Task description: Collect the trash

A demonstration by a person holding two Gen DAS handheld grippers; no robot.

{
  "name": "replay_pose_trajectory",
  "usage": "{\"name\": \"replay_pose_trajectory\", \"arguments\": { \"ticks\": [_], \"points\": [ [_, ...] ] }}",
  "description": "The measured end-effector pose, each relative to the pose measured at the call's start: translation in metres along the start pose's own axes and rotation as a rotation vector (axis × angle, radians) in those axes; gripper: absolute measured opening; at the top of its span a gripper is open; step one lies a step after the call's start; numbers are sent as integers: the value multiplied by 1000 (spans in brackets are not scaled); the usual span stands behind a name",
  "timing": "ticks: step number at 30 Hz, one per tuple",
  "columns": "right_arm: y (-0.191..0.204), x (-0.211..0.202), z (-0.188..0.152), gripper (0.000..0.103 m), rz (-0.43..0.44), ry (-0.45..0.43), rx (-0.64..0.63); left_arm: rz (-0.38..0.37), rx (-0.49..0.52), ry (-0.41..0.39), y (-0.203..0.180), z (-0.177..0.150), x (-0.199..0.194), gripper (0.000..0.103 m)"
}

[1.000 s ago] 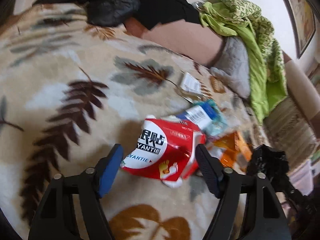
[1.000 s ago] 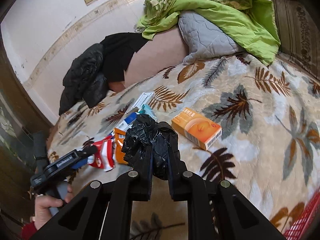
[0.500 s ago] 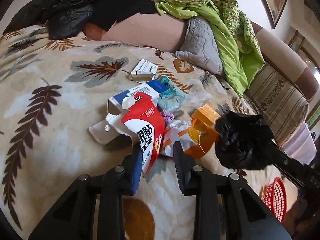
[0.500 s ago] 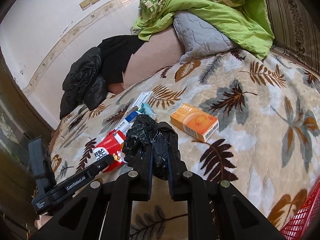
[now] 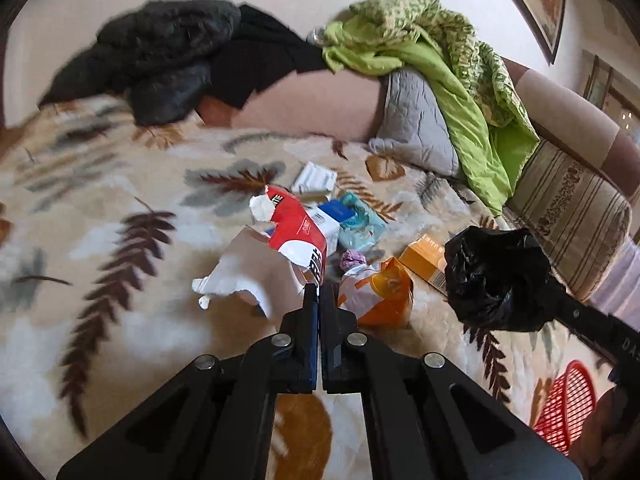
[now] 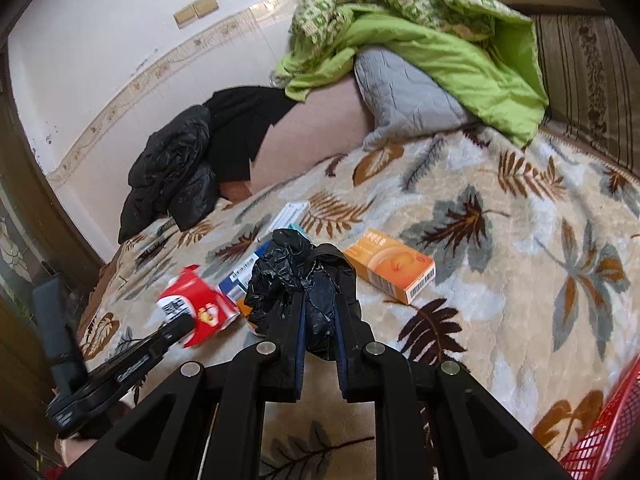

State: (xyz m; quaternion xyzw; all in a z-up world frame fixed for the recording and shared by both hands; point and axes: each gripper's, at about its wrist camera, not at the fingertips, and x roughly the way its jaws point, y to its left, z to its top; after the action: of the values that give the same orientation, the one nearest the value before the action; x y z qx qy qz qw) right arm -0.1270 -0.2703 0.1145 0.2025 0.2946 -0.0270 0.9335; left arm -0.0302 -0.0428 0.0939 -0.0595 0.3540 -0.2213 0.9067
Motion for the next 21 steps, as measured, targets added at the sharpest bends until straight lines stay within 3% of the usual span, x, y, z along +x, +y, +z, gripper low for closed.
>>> {"name": "replay_pose_trajectory", "arguments": {
  "ticks": [4, 12, 21],
  "points": [
    [5, -15, -12, 13, 21, 2, 2, 61, 44, -46, -14, -13, -33, 0],
    [19, -40, -38, 13, 56, 3, -48, 209, 120, -62, -34, -55, -91, 0],
    [21, -52, -48, 13, 57, -9, -66, 328, 149, -96, -26, -70, -105, 0]
  ]
}}
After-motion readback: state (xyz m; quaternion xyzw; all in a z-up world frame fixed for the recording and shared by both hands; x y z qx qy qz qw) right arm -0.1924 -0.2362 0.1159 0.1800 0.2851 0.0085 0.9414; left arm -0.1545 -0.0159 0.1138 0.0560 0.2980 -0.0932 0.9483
